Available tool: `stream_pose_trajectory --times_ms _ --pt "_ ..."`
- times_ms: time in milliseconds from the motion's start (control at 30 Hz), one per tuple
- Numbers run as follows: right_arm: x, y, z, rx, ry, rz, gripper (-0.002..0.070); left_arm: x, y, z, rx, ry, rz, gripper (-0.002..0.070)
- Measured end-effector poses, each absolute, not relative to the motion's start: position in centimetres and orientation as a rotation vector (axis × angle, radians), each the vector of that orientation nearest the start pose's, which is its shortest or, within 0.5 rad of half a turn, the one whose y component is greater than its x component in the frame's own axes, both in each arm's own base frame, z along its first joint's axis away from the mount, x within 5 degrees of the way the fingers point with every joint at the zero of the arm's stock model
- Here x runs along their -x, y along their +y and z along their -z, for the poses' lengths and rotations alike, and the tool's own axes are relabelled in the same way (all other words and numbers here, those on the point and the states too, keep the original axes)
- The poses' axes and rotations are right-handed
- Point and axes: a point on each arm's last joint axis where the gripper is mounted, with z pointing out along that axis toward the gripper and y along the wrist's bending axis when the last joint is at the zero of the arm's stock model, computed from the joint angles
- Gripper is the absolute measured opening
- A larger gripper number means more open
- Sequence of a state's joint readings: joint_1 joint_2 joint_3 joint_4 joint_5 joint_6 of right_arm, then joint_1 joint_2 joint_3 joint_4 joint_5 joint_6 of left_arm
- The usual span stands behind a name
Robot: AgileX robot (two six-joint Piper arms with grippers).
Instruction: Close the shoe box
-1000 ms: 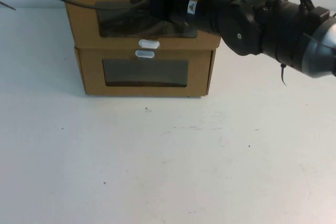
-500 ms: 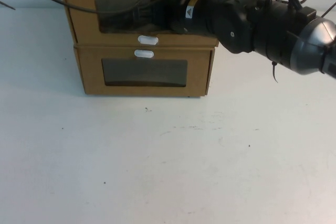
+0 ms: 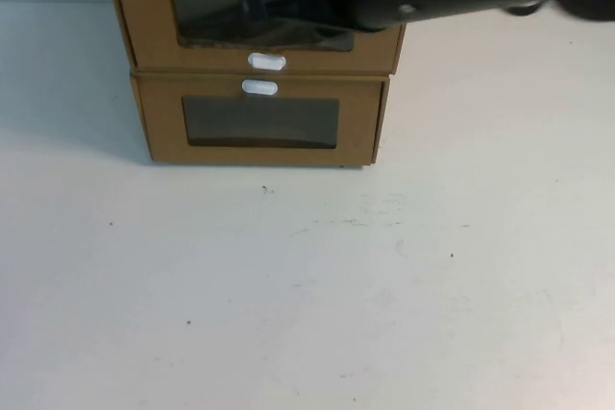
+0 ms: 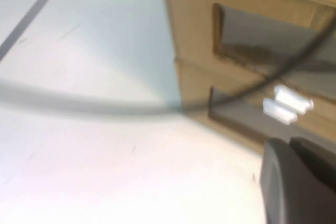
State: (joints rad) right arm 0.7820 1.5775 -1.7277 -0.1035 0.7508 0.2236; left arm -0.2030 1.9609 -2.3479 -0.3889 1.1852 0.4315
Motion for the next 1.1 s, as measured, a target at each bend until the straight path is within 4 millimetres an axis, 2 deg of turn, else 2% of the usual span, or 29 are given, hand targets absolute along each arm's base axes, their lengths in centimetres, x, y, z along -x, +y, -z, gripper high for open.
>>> stream_pose_trajectory --times_ms 167,300,400,533,667,767,900,967,1100 --pt "-20.1 20.4 -48.3 0.623 2.045 -0.487 -0.0011 -39.5 -11.4 -45.8 -0.734 2.127 0.363 -0.0005" --pt "-16.5 16.2 -49.2 0.584 2.078 -0.452 -0.0011 -37.2 -11.0 -48.1 -0.741 2.092 0.356 -0.0005" --pt "-14.2 13.1 -48.3 0.540 2.124 -0.408 -0.0011 -34.1 -10.6 -51.1 -0.737 2.015 0.345 -0.0005" --pt "-11.1 9.4 -46.2 0.487 2.152 -0.399 -0.0011 -29.5 -10.1 -54.8 -0.724 1.910 0.339 -0.0005" --pt "-7.9 5.9 -44.1 0.441 2.135 -0.444 -0.0011 -25.2 -9.3 -56.9 -0.707 1.853 0.342 -0.0005" --pt "-6.2 4.1 -42.5 0.411 2.128 -0.469 -0.0011 -22.6 -8.6 -57.1 -0.699 1.858 0.339 -0.0005" --pt "-5.0 2.8 -40.9 0.387 2.127 -0.494 -0.0011 -19.3 -7.7 -56.0 -0.674 1.864 0.343 -0.0005" --pt "-4.6 2.5 -40.4 0.384 2.128 -0.511 -0.0011 -18.0 -7.3 -54.7 -0.659 1.861 0.335 -0.0005" --pt "-4.4 2.5 -39.5 0.388 2.153 -0.512 -0.0011 -14.0 -6.1 -51.2 -0.618 1.802 0.304 -0.0005"
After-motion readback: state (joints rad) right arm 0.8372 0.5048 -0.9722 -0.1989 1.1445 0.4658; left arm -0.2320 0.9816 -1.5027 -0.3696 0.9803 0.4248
